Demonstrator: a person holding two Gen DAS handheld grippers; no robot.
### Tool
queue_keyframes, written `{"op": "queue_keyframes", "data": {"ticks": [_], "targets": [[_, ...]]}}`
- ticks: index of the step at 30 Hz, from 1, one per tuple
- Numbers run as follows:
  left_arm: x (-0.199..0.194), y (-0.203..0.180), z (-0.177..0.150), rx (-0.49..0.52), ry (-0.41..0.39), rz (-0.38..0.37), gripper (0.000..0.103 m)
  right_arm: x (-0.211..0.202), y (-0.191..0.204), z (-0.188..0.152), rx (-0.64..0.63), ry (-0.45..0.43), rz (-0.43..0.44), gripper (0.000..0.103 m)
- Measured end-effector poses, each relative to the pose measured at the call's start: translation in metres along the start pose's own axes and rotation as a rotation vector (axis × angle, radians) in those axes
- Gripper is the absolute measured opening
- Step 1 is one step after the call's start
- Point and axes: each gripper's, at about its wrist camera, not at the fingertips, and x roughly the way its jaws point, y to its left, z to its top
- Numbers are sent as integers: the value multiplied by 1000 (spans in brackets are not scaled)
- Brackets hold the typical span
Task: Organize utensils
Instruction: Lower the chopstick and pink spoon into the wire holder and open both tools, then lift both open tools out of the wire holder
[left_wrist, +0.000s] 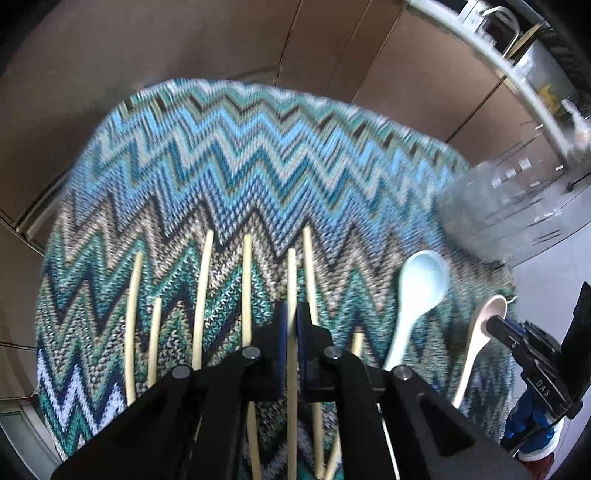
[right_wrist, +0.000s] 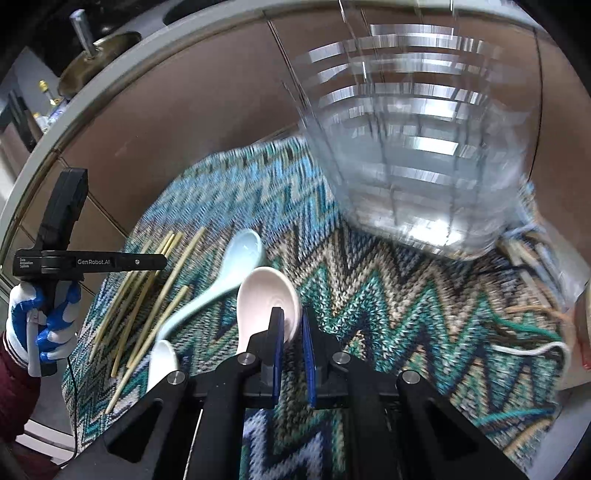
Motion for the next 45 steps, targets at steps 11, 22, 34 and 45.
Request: {"op": "queue_keyframes", "data": {"ticks": [11,22,34,45], "targets": [[-125,-63,4,95,-365,-66,4,-109,40,9,-100,-289,-138,6],[-180,-162,81,134,-637,-233,4,-174,27,73,-89,-657,-335,6],[-91,-235,118,115,-814,-144,4,-105,-16,98,-56,-720,-509,6],[-28,-235,99,161,-847,-33,19,-68,-35,75,-42,-654,-492,15]]}}
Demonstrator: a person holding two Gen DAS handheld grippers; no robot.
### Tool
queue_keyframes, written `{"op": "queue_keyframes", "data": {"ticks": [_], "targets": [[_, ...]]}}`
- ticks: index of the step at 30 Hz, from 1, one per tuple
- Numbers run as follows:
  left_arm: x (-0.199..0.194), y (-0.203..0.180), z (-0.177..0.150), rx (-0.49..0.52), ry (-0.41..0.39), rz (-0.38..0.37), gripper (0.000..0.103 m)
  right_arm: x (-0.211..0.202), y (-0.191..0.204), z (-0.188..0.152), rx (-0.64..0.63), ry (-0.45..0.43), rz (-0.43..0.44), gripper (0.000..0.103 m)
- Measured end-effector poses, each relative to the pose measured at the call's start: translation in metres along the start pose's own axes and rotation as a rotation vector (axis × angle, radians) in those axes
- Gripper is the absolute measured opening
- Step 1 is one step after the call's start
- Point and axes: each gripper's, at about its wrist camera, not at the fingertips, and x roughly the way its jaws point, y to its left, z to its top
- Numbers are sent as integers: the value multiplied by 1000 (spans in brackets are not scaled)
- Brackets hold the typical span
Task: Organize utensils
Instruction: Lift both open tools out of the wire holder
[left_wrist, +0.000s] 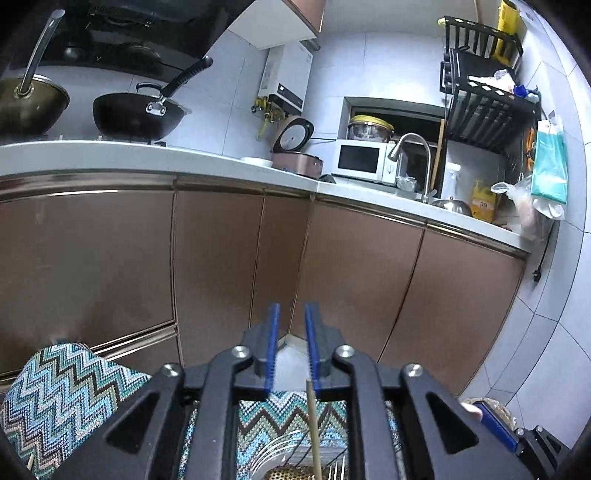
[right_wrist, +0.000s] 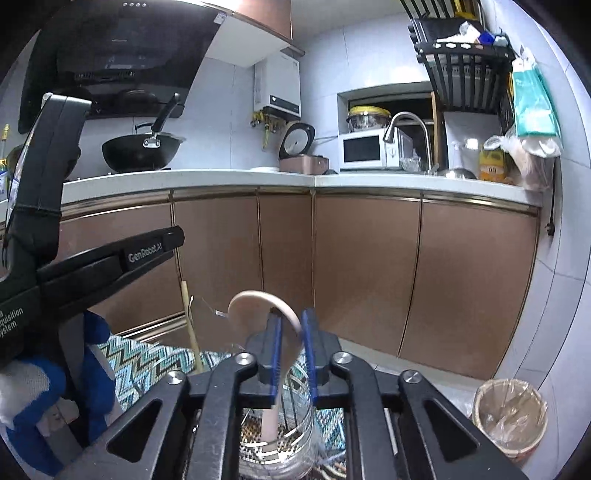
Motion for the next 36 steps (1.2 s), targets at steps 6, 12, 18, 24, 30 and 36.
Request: {"op": "queue_keyframes", "data": {"ticks": [6,12,18,24,30,36], "targets": [[-28,8,3,25,-26,-12,26,-9,-1,-9,16,32,6,26],[-78,23,24,43,-40,-20,35,-39,2,3,17,11,-1,39],[-143,49,58,43,-54,-21,50,-103,8,26,26,-63,-5,68],[-238,83,85,91,-132,46,64,-176,17,45,48,-121,12,93],[-314,118,93,107,-176,136,71,-243,34,55,62,-163,73,103],[-378,163,90,47,-215,250,77,-298,57,61,53,-230,126,103]]}}
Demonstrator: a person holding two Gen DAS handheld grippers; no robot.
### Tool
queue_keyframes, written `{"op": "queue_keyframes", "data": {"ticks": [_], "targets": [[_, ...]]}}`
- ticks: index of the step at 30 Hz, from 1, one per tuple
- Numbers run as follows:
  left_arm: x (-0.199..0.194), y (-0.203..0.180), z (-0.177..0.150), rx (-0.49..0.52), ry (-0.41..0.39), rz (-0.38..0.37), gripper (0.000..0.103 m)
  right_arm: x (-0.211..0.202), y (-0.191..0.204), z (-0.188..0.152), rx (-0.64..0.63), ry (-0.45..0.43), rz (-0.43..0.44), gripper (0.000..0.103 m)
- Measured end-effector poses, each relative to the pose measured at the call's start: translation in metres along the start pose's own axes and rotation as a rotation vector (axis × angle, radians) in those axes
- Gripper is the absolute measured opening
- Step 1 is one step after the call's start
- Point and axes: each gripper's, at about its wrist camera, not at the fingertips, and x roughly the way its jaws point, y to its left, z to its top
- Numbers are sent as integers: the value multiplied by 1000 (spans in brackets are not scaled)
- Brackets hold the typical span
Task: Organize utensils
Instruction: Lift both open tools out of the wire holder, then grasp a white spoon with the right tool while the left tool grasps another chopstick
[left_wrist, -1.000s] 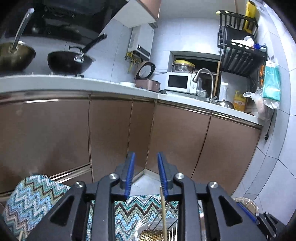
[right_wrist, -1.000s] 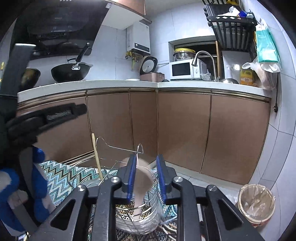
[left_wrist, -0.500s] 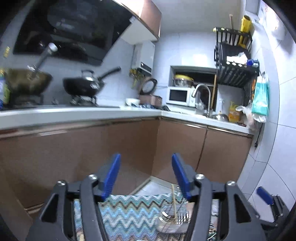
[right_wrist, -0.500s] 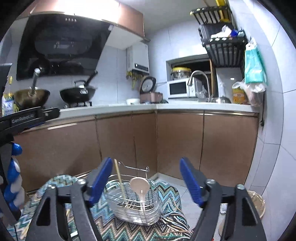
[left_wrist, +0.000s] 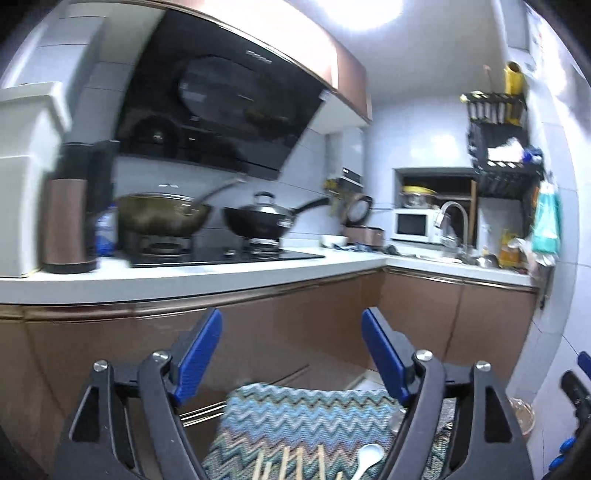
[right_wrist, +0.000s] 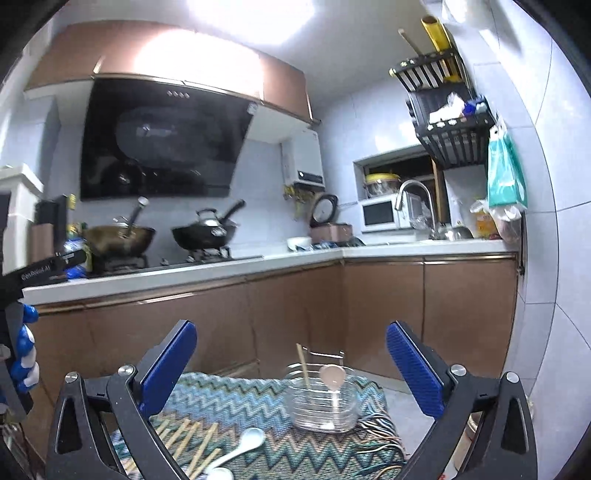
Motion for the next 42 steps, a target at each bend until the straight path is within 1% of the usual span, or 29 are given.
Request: {"op": "queue_keyframes", "data": {"ticks": [2,4,8,9,12,14,16,17,21,24,26,28,29,31,33,35,36,37,38,40,42], "targets": [[-14,18,-1,-13,-7,30,77,-12,9,4,0,-11,29,103],[-24,32,-4,-16,-3,39,77,-19,16,7,-1,-6,61,103],[-37,57,-12,-41,-20,66,77,-24,29,3,0,41,118,103],[-38,63,-16,-46,-7,78,77,-22,32,1,-3,64,123,103],[-34,77,-26,-40,58,71,77,-13,33,-7,8,116,139,103],[-31,83,-34,-40,87,79,77,-4,32,-14,21,155,152,103],[-23,88,-46,-56,156,51,77,4,31,-24,32,196,165,103],[-15,91,-53,-70,208,27,77,9,30,-29,38,219,172,103],[10,95,-79,-95,313,-6,77,37,23,-55,105,335,218,103],[33,96,-100,-120,405,-32,77,64,20,-77,136,439,226,92],[55,97,-117,-134,487,-57,77,88,17,-95,177,517,243,76],[77,99,-134,-132,576,-65,76,108,16,-110,204,576,249,67],[85,98,-140,-128,604,-68,76,117,15,-117,212,602,250,63],[108,98,-161,-121,694,-85,76,140,16,-135,227,657,257,60],[127,98,-177,-129,757,-102,75,160,16,-150,238,705,257,58],[141,97,-191,-137,802,-117,73,180,15,-165,248,744,256,56],[149,96,-198,-142,825,-131,70,191,15,-172,248,765,250,56],[156,94,-201,-147,842,-146,64,199,15,-177,246,779,246,55],[162,91,-207,-156,867,-171,60,205,15,-181,244,791,242,54],[177,86,-217,-169,916,-221,47,219,14,-190,239,814,236,52],[190,80,-227,-166,954,-248,41,231,13,-197,233,832,229,52]]}}
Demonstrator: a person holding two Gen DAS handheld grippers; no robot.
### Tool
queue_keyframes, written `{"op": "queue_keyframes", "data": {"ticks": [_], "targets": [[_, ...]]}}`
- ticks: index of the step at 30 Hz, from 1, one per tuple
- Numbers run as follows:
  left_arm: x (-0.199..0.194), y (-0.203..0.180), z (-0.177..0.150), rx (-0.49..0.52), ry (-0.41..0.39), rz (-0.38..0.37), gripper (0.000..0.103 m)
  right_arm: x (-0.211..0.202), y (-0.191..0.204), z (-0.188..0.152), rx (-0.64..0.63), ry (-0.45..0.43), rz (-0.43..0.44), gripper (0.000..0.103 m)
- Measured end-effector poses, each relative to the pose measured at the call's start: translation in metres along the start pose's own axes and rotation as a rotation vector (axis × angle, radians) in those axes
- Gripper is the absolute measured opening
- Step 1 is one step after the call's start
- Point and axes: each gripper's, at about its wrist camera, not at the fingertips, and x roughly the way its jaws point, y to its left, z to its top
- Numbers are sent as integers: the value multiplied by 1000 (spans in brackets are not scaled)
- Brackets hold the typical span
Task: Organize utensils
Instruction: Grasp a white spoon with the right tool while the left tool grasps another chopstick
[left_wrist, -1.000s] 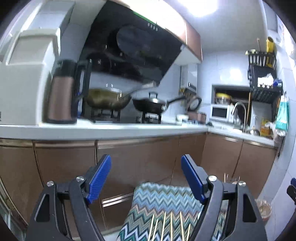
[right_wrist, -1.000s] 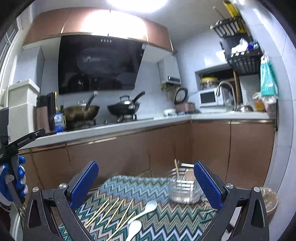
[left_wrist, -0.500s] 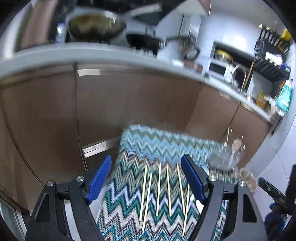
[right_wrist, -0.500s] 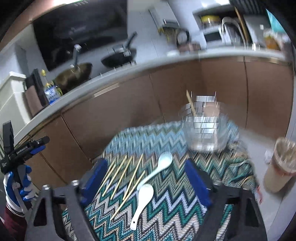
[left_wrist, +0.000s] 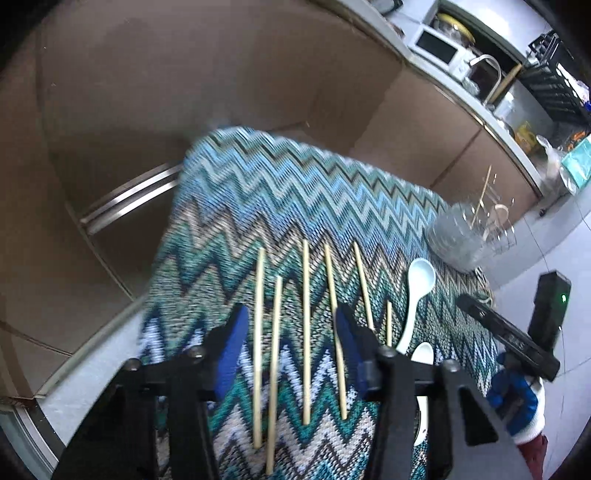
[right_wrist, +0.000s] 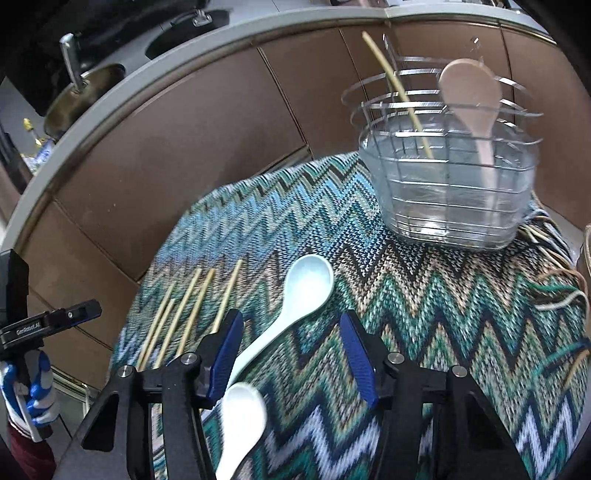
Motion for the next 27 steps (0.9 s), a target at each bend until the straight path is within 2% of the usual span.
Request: {"op": "queue_keyframes", "data": {"ticks": [2,6,9,22,27], "targets": [[12,-2,5,6,27,-6,39,10,-4,4,5,15,-4,50],[36,0,15,6,93,-19,27,24,-11,8,13,34,-5,49],[51,1,18,8,137,-11,22,33,-13,12,14,45,-7,48],[89,4,25,42,230,66,15,56,-19,24,24,78,-7,41],[97,2,24,53,244,88,12,64,-19,27,17,101,10,34]]}}
